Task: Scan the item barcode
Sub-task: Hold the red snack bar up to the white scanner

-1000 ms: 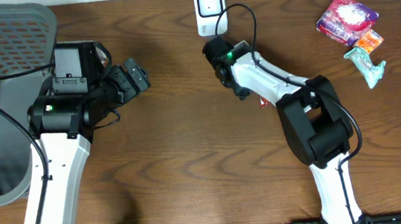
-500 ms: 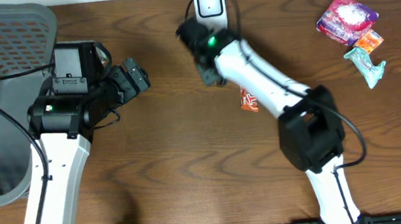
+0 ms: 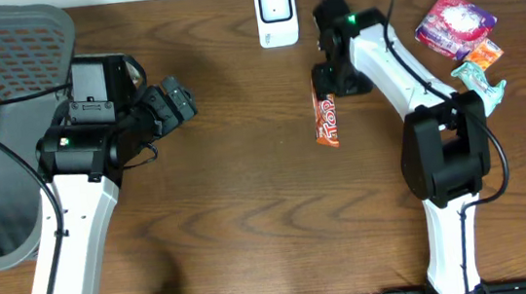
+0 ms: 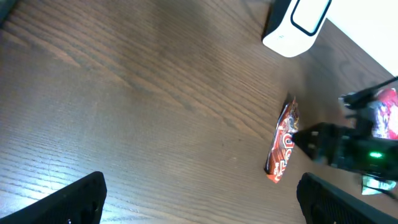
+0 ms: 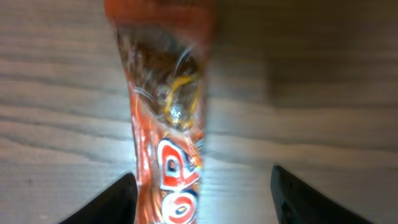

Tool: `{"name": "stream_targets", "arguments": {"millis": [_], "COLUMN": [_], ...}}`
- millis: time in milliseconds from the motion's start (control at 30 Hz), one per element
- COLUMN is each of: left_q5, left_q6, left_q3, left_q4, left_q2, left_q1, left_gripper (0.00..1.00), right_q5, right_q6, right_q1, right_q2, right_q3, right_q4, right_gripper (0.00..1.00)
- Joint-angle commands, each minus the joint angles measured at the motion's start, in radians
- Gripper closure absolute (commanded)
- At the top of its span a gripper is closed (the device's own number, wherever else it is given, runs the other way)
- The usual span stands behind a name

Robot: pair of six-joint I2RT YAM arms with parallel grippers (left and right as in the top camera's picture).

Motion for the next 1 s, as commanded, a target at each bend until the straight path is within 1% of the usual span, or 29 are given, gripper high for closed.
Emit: {"name": "stream_targets", "arguments": {"millis": [0,33,67,133,200,267,333,467,533,567,667,733,867,967], "left_q5": [0.002,0.002,0.002,0.002,0.002,0.002,0.002,0.002,0.002,0.002,0.002,0.002,0.002,0.002], "left_q6": [-0.002,-0.002,-0.002,-0.002,-0.002,-0.002,-0.002,-0.002,-0.002,-0.002,-0.002,-0.002,-0.002,-0.002], "left_q3": [0.002,0.002,0.002,0.002,0.002,0.002,0.002,0.002,0.002,0.002,0.002,0.002,0.002,0.002], "left_q4": [0.0,0.0,0.0,0.0,0.0,0.0,0.0,0.0,0.0,0.0,0.0,0.0,0.0,0.0], "left_q2": [-0.004,-0.004,-0.004,-0.004,-0.004,-0.004,-0.004,-0.004,-0.004,-0.004,-0.004,-0.004,-0.004,-0.004], "left_q1": [0.004,0.004,0.004,0.004,0.004,0.004,0.004,0.004,0.004,0.004,0.004,0.004,0.004,0.004], "left_gripper": [0.02,0.02,0.02,0.02,0.02,0.02,0.02,0.02,0.02,0.02,0.02,0.02,0.02,0.02], "right_q5": [-0.122,-0.122,-0.122,-0.122,-0.123,-0.131,-0.158,-0.203,-0.187,-0.182,-0.169,-0.121,-0.008,0.077], "right_q6": [0.027,0.043,0.057,0.071,0.073,0.076,0.077,0.077,0.077,0.077,0.08,0.08,0.08,0.08], "right_q1": [0.013,0.015,0.019,0.023,0.028,0.031,0.031,0.031,0.04,0.043,0.055,0.065,0.089,0.103], "right_q2": [-0.004,-0.004,-0.004,-0.004,-0.004,-0.005,-0.013,-0.02,-0.02,-0.02,-0.019,-0.011,0.028,0.071], "right_q3": [-0.102,-0.128,-0.15,-0.178,-0.183,-0.169,-0.109,0.07,0.214,0.236,0.243,0.239,0.239,0.239], "right_q4": [0.087,0.12,0.148,0.189,0.209,0.219,0.219,0.229,0.304,0.337,0.448,0.51,0.592,0.619], "right_gripper": [0.37,0.43,0.53,0.77,0.99,0.99,0.99,0.99,0.99,0.99,0.99,0.99,0.99,0.99]}}
